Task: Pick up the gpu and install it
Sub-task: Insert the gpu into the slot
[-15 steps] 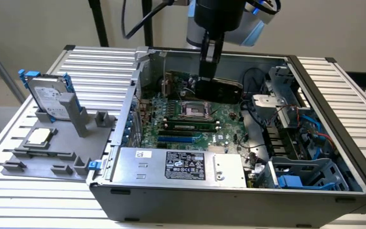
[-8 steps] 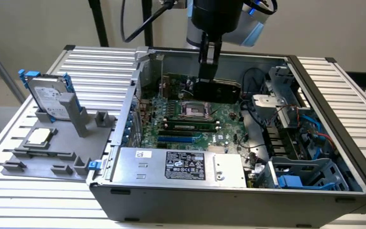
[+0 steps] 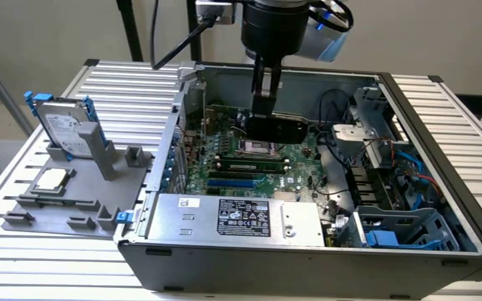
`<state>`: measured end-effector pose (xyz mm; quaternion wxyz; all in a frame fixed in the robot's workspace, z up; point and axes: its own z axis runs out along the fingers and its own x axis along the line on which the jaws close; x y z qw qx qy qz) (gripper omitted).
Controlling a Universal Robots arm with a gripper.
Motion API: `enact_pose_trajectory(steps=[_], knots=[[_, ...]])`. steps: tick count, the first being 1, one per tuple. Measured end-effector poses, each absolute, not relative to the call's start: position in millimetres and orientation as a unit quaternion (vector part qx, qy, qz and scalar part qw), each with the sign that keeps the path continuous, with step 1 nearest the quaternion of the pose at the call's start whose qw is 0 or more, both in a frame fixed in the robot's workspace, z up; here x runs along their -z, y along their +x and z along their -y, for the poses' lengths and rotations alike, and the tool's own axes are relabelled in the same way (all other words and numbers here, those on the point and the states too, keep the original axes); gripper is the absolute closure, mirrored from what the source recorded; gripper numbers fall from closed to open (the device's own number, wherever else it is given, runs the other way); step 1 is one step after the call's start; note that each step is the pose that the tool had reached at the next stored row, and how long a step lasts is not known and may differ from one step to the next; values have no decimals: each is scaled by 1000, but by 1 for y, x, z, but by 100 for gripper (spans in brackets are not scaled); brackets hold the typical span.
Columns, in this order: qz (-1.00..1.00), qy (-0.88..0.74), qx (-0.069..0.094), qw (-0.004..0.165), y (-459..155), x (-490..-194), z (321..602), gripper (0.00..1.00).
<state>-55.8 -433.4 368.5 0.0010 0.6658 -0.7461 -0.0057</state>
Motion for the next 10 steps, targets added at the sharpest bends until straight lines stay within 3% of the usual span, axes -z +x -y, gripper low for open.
enact_pose_trajectory(steps=[10], knots=[[745, 667, 11, -4, -76, -351, 449, 73]])
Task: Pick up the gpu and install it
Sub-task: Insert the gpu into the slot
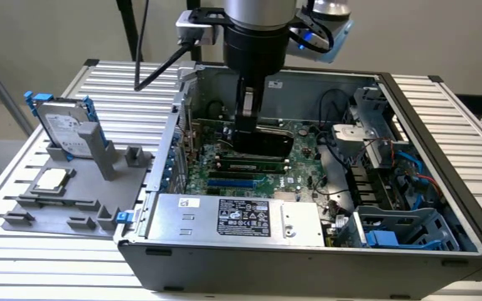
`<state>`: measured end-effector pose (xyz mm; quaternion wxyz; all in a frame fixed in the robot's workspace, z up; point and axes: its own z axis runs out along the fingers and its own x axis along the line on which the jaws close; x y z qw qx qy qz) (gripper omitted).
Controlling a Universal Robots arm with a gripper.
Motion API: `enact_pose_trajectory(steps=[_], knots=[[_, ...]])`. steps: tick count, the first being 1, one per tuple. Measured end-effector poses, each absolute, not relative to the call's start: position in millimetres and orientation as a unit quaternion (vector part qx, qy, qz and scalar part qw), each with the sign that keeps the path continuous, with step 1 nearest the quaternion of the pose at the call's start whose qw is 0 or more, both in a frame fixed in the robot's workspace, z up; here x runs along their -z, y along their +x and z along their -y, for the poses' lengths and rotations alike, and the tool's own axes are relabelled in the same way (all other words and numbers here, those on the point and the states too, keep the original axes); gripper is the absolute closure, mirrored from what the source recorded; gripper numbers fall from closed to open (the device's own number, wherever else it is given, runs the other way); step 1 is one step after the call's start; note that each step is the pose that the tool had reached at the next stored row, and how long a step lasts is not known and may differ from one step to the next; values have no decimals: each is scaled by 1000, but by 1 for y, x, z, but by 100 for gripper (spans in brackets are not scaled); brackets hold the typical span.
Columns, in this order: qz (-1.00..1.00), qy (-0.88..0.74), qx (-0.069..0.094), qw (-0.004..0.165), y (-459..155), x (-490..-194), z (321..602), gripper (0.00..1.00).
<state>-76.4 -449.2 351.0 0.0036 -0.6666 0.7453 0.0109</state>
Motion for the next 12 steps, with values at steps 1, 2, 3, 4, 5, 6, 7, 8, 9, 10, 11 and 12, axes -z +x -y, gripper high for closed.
enact_pose_trajectory(steps=[1, 2, 3, 4, 5, 6, 7, 8, 9, 10, 11, 12], knots=[[-745, -667, -11, 4, -78, -349, 451, 73], [-745, -667, -12, 5, -80, -348, 452, 73], [-745, -667, -13, 5, -81, -346, 453, 73], [-745, -667, -13, 6, -82, -344, 454, 73], [-745, -667, -14, 6, -82, -342, 454, 73], [-745, -667, -14, 7, -83, -340, 454, 73], [-745, -667, -15, 7, -83, -339, 454, 73], [-745, -667, -15, 8, -84, -337, 455, 73], [-745, -667, -16, 8, -84, -335, 455, 73], [-745, -667, -16, 8, -84, -333, 455, 73], [-745, -667, -16, 9, -85, -331, 455, 73], [-745, -667, -17, 9, -85, -329, 455, 73]])
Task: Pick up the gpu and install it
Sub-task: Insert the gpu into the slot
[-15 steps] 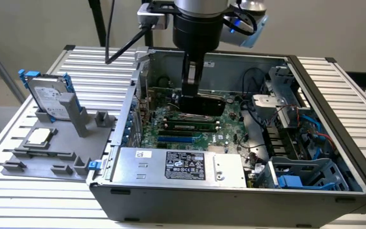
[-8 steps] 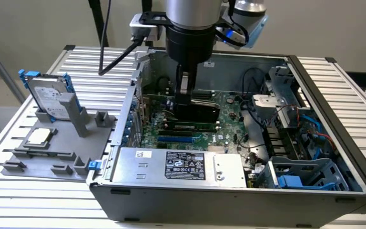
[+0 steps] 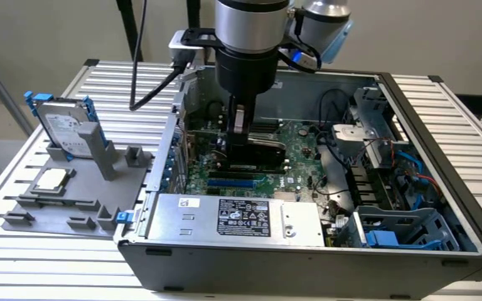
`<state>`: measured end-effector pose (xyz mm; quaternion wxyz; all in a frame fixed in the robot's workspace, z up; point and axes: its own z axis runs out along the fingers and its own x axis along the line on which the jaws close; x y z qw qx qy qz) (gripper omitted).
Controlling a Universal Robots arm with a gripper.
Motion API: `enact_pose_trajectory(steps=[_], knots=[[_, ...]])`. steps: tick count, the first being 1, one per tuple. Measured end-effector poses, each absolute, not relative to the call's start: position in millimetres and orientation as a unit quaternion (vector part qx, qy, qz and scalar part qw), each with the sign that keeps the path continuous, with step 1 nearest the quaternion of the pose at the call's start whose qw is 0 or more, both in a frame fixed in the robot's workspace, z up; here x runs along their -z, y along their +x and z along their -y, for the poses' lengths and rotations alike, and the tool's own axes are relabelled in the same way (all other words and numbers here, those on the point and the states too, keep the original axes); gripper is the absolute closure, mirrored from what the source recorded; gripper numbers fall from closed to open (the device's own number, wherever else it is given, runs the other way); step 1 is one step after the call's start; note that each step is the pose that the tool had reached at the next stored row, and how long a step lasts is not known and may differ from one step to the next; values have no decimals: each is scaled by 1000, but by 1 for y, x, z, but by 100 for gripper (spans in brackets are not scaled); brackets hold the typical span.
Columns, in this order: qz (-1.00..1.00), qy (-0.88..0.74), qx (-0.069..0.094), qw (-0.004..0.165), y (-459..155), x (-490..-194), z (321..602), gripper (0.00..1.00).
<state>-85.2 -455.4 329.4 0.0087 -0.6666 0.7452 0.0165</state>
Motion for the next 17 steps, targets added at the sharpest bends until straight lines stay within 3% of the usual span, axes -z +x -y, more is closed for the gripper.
enact_pose_trajectory(steps=[17], knots=[[-743, -669, -17, 10, -91, -299, 456, 73]])
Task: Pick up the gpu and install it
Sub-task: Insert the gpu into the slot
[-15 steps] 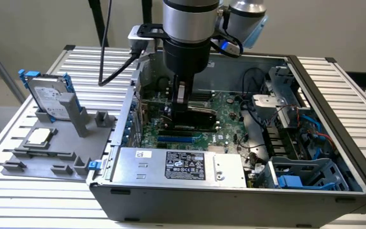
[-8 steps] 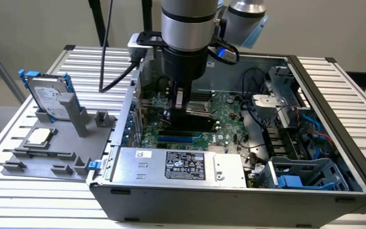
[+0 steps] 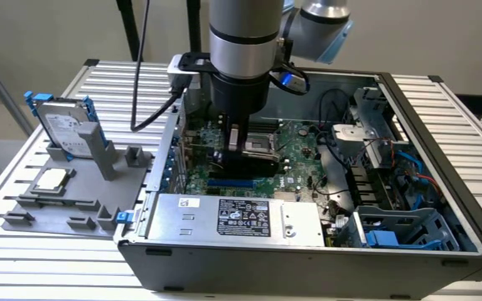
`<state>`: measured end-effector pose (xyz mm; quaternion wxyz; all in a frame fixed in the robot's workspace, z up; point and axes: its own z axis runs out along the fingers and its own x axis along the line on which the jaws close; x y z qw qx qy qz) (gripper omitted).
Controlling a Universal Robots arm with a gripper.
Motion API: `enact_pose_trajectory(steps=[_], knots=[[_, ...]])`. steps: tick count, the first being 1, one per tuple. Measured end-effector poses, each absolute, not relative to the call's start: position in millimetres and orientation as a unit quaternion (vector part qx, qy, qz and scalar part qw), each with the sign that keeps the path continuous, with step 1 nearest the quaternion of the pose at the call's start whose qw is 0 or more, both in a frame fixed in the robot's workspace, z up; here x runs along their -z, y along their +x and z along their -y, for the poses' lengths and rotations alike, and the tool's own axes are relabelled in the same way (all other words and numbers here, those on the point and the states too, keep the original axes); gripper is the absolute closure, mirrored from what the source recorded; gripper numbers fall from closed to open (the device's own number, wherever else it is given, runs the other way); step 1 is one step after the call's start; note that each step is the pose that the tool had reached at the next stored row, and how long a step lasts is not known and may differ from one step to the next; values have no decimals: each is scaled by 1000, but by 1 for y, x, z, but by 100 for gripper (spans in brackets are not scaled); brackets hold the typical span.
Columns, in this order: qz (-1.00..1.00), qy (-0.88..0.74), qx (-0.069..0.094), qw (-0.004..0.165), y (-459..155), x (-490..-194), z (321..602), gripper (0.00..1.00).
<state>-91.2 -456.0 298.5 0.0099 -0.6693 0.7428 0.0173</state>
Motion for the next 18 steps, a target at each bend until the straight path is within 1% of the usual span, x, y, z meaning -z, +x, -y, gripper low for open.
enact_pose_trajectory(steps=[10, 18], knots=[[-732, -681, -17, 10, -92, -281, 453, 73], [-728, -685, -17, 11, -92, -275, 450, 73]])
